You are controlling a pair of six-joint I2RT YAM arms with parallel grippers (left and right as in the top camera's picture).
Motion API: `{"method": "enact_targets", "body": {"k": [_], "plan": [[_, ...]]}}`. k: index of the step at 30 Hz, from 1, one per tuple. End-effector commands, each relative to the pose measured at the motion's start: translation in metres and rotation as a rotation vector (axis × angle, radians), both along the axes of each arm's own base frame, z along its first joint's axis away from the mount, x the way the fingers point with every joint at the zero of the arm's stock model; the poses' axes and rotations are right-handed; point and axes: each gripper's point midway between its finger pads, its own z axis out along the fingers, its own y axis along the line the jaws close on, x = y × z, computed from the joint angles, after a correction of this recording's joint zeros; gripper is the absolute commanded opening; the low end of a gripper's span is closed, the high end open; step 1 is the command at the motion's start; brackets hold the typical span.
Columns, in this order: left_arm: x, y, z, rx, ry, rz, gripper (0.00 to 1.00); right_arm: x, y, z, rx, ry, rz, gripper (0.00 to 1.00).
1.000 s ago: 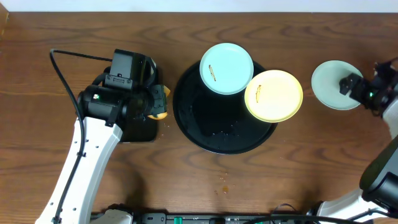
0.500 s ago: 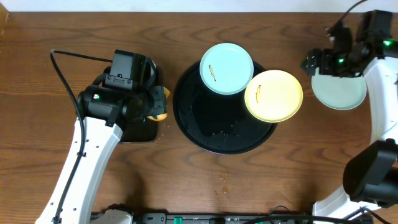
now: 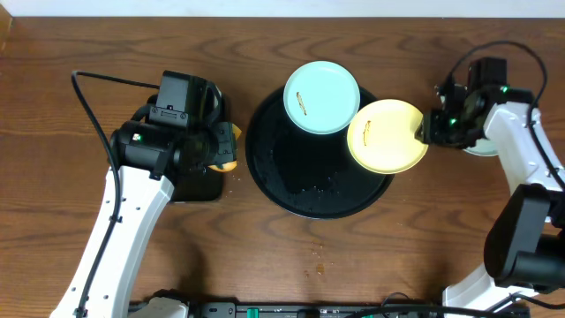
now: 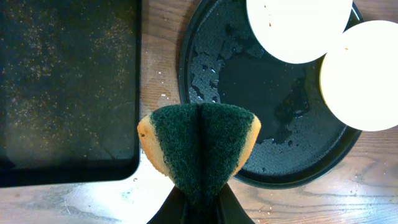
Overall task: Clean dirty plates on tray and stack at the side
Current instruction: 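Move the right gripper to grip the edge of the yellow plate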
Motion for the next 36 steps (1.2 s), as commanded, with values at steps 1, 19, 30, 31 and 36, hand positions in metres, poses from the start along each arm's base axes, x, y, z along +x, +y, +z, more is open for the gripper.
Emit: {"method": "enact_targets", "body": {"k": [1,19,30,31,36], "plan": [[0.000,0.003,-0.003,0.020,0.000,-0.006,0.08,0.000,0.002,-0.008,-0.005,-0.006,-0.023,0.41],[0.000,0.003,-0.003,0.020,0.000,-0.006,0.08,0.002,0.003,-0.031,0.005,-0.047,-0.058,0.01],[0.000,0.003,-0.003,0.020,0.000,-0.007,0.08,-0.016,0.042,0.027,-0.040,-0.054,-0.126,0.01],[0.000,0.003,-0.003,0.020,0.000,-0.007,0.08,-0.022,0.044,0.028,-0.098,-0.044,-0.155,0.01],[-0.001,0.003,-0.003,0.023,0.003,-0.015,0.08,-0.042,0.059,0.022,-0.304,-0.024,-0.189,0.01]]}}
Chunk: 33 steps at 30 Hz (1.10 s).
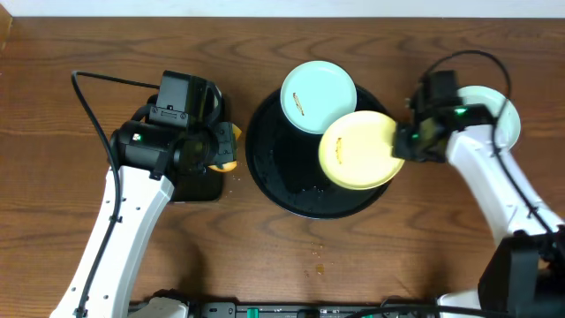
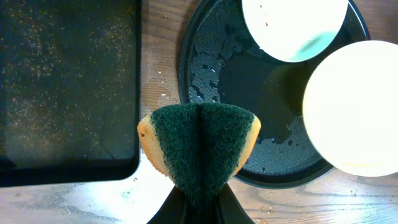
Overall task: Clean dirty plates on tray and stack at the side
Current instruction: 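Move the right gripper to grip the edge of the yellow plate, then bring the sponge with the left gripper onto the yellow plate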
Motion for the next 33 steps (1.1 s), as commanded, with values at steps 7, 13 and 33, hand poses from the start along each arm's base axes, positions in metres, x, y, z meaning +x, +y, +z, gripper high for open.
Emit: {"method": "enact_targets", "body": {"k": [7,13,33], "plan": [[-0.011,-0.018,-0.004,0.037,0.005,-0.121,0.08,-0.009,0.024,-0.023,-0.165,-0.036,-0.126,0.01],[-0.018,-0.055,-0.007,0.027,-0.032,-0.235,0.08,-0.003,0.025,-0.026,-0.142,-0.066,-0.164,0.02],[0.023,-0.175,-0.108,-0.179,-0.092,-0.477,0.08,-0.035,0.027,-0.065,-0.134,0.028,-0.054,0.01]]}}
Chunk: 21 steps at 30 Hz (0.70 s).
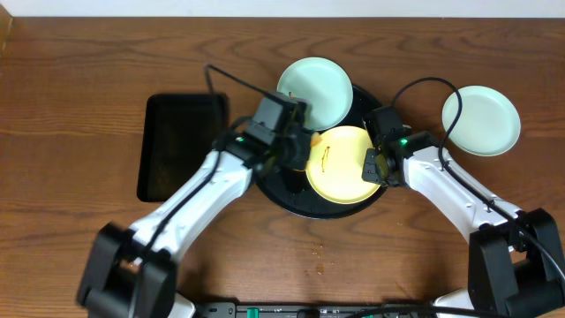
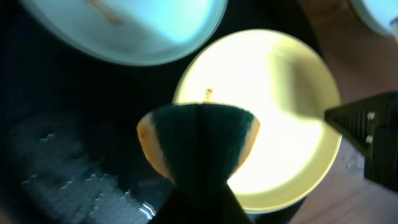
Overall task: Clean dirty plates on tray and stack at the side
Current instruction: 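Bring the sponge with the left gripper onto the yellow plate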
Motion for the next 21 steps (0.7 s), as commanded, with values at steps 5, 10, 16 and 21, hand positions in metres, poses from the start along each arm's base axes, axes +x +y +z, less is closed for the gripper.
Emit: {"method": "enact_targets", "body": {"k": [5,10,16,21], "plan": [[-0.013,-0.034,-0.036,-0.030,0.070,-0.111,0.08,-0.005,0.001,-0.004,-0.015,0.019,0.047,0.01],[-0.014,-0.040,-0.049,-0.009,0.067,-0.145,0.08,-0.004,0.002,-0.004,-0.014,0.015,0.047,0.01],[-0.001,-0.040,-0.065,0.013,0.039,-0.121,0.08,-0.004,0.002,-0.004,-0.014,0.016,0.047,0.01],[0.004,-0.043,-0.079,0.015,0.041,-0.121,0.08,-0.004,0.002,-0.004,-0.014,0.016,0.047,0.01]]}}
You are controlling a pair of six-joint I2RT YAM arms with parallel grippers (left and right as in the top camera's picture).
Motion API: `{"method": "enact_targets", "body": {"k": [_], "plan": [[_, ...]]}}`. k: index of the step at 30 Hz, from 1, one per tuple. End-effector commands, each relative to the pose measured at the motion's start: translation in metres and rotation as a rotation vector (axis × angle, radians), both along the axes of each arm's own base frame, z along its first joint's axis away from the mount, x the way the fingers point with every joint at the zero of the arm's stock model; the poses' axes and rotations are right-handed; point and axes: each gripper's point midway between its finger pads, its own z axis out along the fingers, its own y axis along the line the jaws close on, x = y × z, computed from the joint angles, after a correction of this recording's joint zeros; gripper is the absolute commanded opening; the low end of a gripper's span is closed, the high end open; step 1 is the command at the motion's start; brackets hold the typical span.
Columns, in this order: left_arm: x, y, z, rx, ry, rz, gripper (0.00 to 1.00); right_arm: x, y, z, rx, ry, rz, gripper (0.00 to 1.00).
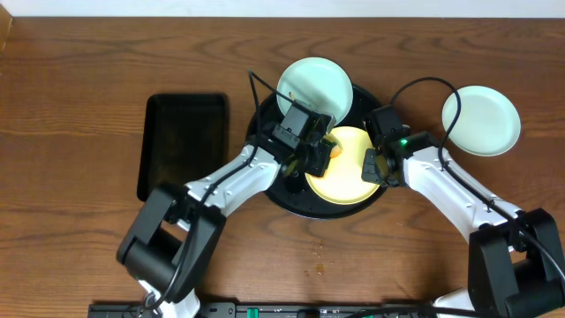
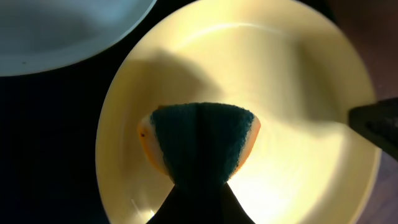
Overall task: Clean dirty plates on tray and stack at the side
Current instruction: 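Bring the sponge with the left gripper onto the yellow plate, then scrub the yellow plate with the sponge while the right gripper holds it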
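Note:
A yellow plate [image 1: 349, 172] lies on the round black tray [image 1: 274, 181]; in the left wrist view the yellow plate [image 2: 292, 93] fills the frame. My left gripper [image 1: 320, 152] is shut on a folded green-and-yellow sponge [image 2: 199, 140] that sits down in the plate's middle. My right gripper [image 1: 372, 166] is shut on the plate's right rim, its dark tip [image 2: 376, 121] showing at the edge. A pale green plate [image 1: 315, 84] with a brown smear rests on the tray's far edge.
Another pale green plate [image 1: 481, 121] lies on the wooden table at the right. A rectangular black tray [image 1: 184, 146] lies to the left. Both arms cross over the round tray.
My left gripper has gone lower and further over the yellow plate, so the sponge now sits in the plate's middle. The right gripper and plate have stayed put.
At first my left gripper held the sponge over the rectangular tray while my right held the yellow plate at the round tray's right edge. The plate then stood further in, then lay at the tray's middle with the sponge over it, and now the sponge is down in it.

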Motion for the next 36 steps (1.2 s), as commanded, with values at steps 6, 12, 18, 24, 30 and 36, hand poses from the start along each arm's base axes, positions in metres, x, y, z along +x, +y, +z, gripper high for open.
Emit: {"method": "enact_targets", "body": {"k": [6,12,18,24,30,36], "plan": [[0.009,-0.003,-0.034,0.025,-0.005,-0.005,0.08,-0.005,0.000,-0.004,-0.019,0.017,0.029,0.01],[0.012,0.002,-0.045,0.054,0.004,0.029,0.08,-0.005,0.000,-0.004,-0.019,0.018,0.029,0.01],[0.004,-0.003,-0.051,0.020,0.063,0.033,0.08,-0.005,0.000,-0.004,-0.020,0.019,0.029,0.01],[-0.017,-0.026,-0.041,-0.115,0.155,-0.065,0.08,-0.005,0.000,-0.004,-0.020,0.019,0.029,0.01],[-0.033,-0.039,-0.031,-0.216,0.247,-0.112,0.07,-0.005,0.000,-0.004,-0.020,0.019,0.029,0.01],[-0.028,-0.061,0.012,-0.432,0.258,-0.163,0.07,-0.005,0.000,-0.004,-0.020,0.020,0.029,0.01]]}}
